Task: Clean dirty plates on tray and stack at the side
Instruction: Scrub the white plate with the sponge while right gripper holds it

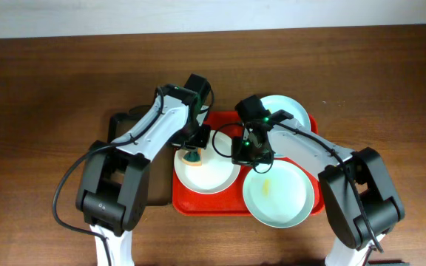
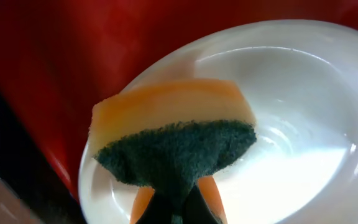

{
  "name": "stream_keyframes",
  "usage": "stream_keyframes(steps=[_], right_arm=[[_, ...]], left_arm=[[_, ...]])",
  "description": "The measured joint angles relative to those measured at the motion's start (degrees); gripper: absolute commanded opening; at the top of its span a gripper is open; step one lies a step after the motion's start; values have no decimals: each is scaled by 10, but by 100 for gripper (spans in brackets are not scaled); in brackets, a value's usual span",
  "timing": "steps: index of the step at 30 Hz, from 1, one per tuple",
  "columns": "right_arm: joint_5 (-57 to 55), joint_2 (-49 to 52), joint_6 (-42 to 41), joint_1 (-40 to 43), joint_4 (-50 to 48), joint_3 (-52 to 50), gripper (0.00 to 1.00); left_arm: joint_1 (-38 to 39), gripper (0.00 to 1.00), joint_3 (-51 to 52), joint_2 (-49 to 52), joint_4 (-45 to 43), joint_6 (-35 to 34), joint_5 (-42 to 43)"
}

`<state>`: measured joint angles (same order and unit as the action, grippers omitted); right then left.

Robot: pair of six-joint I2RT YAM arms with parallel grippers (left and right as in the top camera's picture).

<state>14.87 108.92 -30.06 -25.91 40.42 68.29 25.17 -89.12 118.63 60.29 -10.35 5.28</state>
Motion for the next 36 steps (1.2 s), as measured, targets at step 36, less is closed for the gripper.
stream_keyframes(steps=[36], right_arm=[[0, 0, -1, 0, -2, 0, 4]], left_arm=[[-12, 0, 25, -37, -12, 17, 13]])
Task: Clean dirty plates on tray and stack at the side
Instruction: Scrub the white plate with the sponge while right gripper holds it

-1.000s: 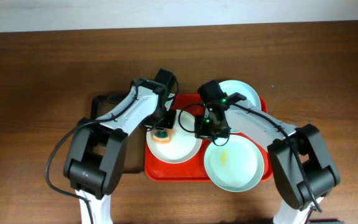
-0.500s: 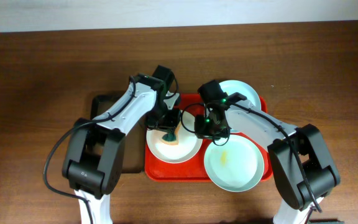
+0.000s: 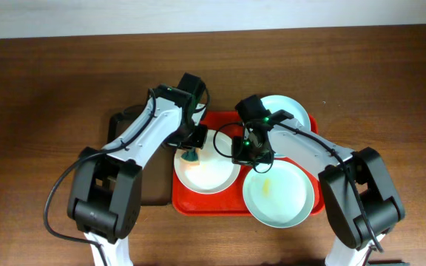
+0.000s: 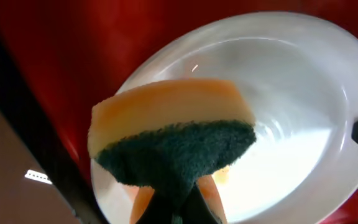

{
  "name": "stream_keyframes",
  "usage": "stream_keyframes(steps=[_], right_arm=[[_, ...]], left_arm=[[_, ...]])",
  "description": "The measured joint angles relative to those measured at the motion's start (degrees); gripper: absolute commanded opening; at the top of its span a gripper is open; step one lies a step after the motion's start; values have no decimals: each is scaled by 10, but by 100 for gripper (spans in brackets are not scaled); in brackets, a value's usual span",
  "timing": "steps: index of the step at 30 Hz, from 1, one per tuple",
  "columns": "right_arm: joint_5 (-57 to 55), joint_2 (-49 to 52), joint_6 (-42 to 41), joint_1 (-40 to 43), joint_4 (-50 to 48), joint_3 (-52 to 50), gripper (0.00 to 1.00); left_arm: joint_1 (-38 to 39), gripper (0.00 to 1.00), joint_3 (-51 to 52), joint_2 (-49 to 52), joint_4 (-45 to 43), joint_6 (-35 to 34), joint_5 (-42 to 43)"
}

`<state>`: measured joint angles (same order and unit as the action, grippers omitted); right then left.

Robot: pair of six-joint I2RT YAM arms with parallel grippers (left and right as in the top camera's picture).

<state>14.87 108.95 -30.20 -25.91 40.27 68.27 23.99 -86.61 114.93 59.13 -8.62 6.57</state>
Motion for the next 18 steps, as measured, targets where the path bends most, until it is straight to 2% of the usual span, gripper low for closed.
stream_keyframes(steps=[9, 15, 18], right_arm=[[0, 0, 0, 0, 0, 0, 4], [0, 0, 0, 0, 0, 0, 4], [0, 0, 0, 0, 0, 0, 4]], left_arm=[[-2, 0, 137, -28, -163, -28, 15], [-7, 0, 147, -28, -166, -31, 181], [-14, 0, 125, -28, -137, -30, 214]])
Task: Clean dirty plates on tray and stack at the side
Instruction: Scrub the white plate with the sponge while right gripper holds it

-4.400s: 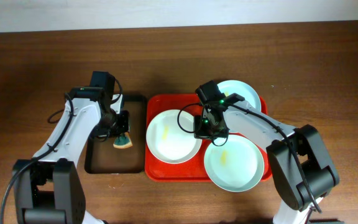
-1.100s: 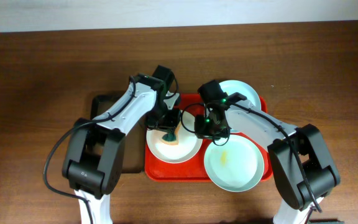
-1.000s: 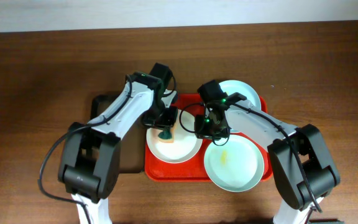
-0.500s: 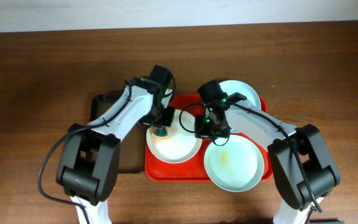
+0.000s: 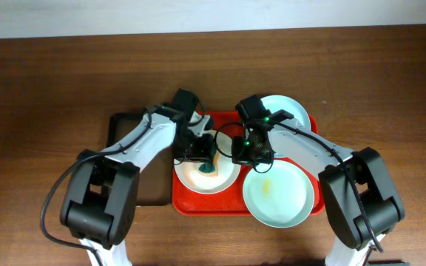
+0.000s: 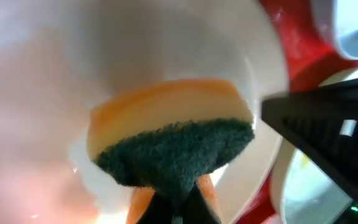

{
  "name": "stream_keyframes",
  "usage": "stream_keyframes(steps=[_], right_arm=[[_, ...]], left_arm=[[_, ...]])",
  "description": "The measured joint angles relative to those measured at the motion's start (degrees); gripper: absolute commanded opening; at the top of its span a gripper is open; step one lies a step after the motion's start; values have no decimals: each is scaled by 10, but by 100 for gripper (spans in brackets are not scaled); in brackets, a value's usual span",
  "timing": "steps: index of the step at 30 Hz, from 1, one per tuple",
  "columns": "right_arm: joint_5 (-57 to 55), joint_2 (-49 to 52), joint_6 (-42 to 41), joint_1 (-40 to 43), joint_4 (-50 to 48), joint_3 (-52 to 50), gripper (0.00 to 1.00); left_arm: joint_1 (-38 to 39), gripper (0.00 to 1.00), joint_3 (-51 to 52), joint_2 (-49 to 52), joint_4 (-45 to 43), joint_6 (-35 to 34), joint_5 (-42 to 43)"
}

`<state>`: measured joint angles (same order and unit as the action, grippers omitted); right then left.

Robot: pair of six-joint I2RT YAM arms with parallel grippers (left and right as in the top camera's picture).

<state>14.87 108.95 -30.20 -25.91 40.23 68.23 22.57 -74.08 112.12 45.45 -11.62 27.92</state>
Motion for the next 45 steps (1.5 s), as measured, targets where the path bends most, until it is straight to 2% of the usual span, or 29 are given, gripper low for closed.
stream_keyframes(steps=[2, 6, 12, 17, 20, 24, 27, 30, 34, 38, 42, 45], right_arm=[[0, 0, 0, 0, 0, 0, 4], [0, 0, 0, 0, 0, 0, 4], [0, 0, 0, 0, 0, 0, 4], [0, 0, 0, 0, 0, 0, 4], [0, 0, 0, 0, 0, 0, 4], [0, 0, 0, 0, 0, 0, 4], [0, 0, 0, 0, 0, 0, 5], [0, 0, 0, 0, 0, 0, 4], [0, 0, 0, 0, 0, 0, 4], [0, 0, 0, 0, 0, 0, 5], [0, 0, 0, 0, 0, 0, 5], [0, 0, 0, 0, 0, 0, 5]], left_arm=[[-11, 0, -24, -10, 19, 0, -7], [-15, 0, -45, -74, 47, 0, -98], [-10, 0, -23, -63, 10, 0, -148], [-10, 0, -12, 19, 2, 0, -146], [-13, 0, -14, 23, 4, 2, -127], [-14, 0, -14, 33, 9, 18, -24], [-11, 0, -27, 38, 56, 30, 19], [-9, 0, -76, 30, 103, 44, 12], [-5, 0, -95, -13, 121, 45, -61], [4, 0, -75, -13, 96, 37, -134], [14, 0, -2, -13, -12, 20, -170], [21, 0, 41, -17, -59, -3, -176]])
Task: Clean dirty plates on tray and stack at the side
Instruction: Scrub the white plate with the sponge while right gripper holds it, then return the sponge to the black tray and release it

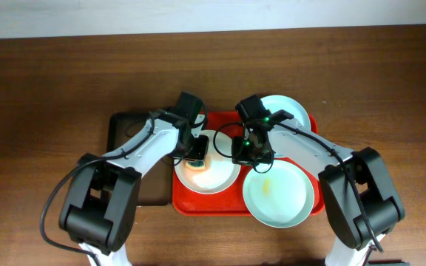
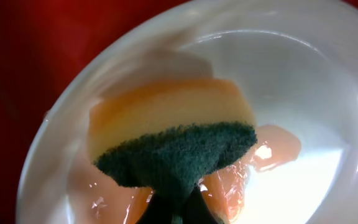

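My left gripper is shut on a yellow sponge with a green scouring face. It holds the sponge down over the left part of the white plate at the tray's front left. An orange wet smear lies on that plate beside the sponge. My right gripper stands at this plate's right rim, between it and the front right plate, which bears a yellow stain. Whether the right jaws grip anything is hidden. A third plate sits at the tray's back right.
The red tray lies mid-table under all three plates. A dark flat mat lies just left of the tray, under my left arm. Bare brown table surrounds them.
The sponge has shifted from the plate's middle to its left part. The left wrist view now shows an orange smear on the plate. The right arm has not moved.
At first my left gripper held the sponge above the plate's left rim, and it was still near there a second later. Then the sponge was down at the plate's middle. Now it is at the left part, with a smeared orange film. The right arm stayed put.
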{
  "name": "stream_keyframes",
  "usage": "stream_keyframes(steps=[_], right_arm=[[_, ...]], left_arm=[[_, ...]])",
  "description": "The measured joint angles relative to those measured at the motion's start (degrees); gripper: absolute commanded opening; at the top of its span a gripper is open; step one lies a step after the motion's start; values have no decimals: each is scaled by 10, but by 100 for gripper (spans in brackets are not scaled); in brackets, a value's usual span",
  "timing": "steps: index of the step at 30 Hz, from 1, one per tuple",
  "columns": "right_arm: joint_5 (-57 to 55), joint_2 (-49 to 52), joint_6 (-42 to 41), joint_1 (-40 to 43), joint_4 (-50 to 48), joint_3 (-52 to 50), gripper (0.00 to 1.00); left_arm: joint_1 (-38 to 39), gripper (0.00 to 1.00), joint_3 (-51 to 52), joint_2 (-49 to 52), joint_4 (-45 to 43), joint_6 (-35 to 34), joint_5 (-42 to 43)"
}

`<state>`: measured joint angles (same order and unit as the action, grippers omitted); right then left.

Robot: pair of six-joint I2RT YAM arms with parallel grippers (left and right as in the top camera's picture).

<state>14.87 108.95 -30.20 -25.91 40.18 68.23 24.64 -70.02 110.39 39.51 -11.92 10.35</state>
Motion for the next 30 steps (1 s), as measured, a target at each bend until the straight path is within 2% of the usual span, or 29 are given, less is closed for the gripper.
stream_keyframes(steps=[5, 9, 14, 17, 19, 24, 27, 30], right_arm=[[-1, 0, 0, 0, 2, 0, 5], [-3, 0, 1, 0, 2, 0, 5], [-3, 0, 2, 0, 2, 0, 4], [-3, 0, 2, 0, 2, 0, 5], [-3, 0, 2, 0, 2, 0, 5], [-3, 0, 2, 0, 2, 0, 4], [-3, 0, 2, 0, 2, 0, 4], [-3, 0, 2, 0, 2, 0, 4]], left_arm=[[9, 0, 28, -17, -15, -19, 0], [24, 0, 33, -18, -13, -23, 46], [31, 0, 10, -21, 33, -25, 68], [34, 0, -2, -50, 34, -25, 29], [42, 0, -7, -57, 33, -36, -28], [46, 0, -7, -10, 11, -53, -73], [44, 0, -16, 11, 13, -63, -62], [31, 0, -23, 17, 27, -41, 0]])
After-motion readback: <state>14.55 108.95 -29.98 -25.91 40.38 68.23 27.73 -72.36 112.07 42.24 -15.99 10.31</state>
